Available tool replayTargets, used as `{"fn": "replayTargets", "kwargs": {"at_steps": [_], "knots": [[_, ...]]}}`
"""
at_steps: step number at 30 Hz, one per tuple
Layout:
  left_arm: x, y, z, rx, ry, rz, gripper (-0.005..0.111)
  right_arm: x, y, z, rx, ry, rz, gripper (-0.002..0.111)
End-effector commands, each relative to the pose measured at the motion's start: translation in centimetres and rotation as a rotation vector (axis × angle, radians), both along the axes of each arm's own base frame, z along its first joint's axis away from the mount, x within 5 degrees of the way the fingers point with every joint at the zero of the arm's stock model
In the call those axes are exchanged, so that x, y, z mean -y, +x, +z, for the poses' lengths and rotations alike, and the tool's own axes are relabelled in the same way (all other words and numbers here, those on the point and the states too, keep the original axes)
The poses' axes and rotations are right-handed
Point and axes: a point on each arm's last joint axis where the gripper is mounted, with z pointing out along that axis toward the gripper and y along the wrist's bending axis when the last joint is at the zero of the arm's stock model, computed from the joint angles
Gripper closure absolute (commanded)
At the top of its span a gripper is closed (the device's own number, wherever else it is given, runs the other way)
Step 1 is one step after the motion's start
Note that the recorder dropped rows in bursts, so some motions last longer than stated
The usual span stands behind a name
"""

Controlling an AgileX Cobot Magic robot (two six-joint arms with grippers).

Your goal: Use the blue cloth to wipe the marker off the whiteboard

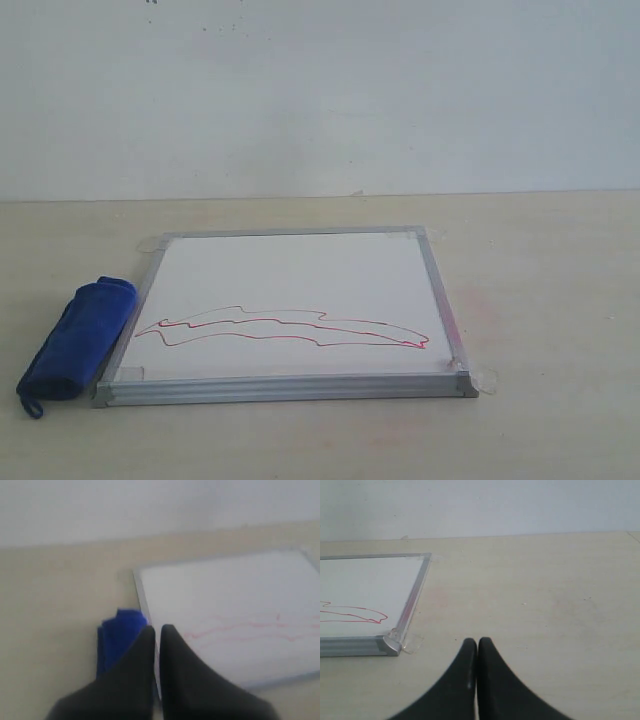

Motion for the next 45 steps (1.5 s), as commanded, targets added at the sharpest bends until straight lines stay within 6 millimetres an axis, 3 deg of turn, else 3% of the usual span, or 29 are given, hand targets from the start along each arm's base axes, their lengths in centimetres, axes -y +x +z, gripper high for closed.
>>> {"fn": "replayTargets", "kwargs": {"at_steps": [1,5,11,17,22,38,42,45], "knots": [[0.2,2.5,-2.6,-0.24,-0.058,-0.001,0.102,0.0,0.0,0.1,0.013,-0.001,-0.006,0.108],[0.2,5.6,-3.3,-0.389,-0.097,0.006,0.102,0.0,0.0,0.1,0.013,-0.001,-0.006,0.108],[-0.5,10.1,-2.9,-0.575,-0.055,0.03,0.102,0.0,0.0,0.1,0.013,-0.001,-0.006,0.108],[-2.8,13.2,-1.3,-0.686,0.079,0.251,0.102,0.0,0.0,0.1,0.013,-0.001,-0.006,0.108],[-3.0,14.7,-1.4,-0.728,0.122,0.222,0.102,0.0,0.0,0.1,0.013,-0.001,-0.006,0.108],[-2.6,18.4,-9.9,-0.924,0.124,0.107,0.102,0.0,0.0,0.1,0.013,-0.001,-0.006,0.108],[-2.6,18.8,-10.6,-0.937,0.121,0.106,0.102,0.0,0.0,0.1,0.013,-0.001,-0.006,0.108],[-2.6,19.3,-9.9,-0.95,0.113,0.109,0.1,0.0,0.0,0.1,0.013,-0.001,-0.006,0.108]]}}
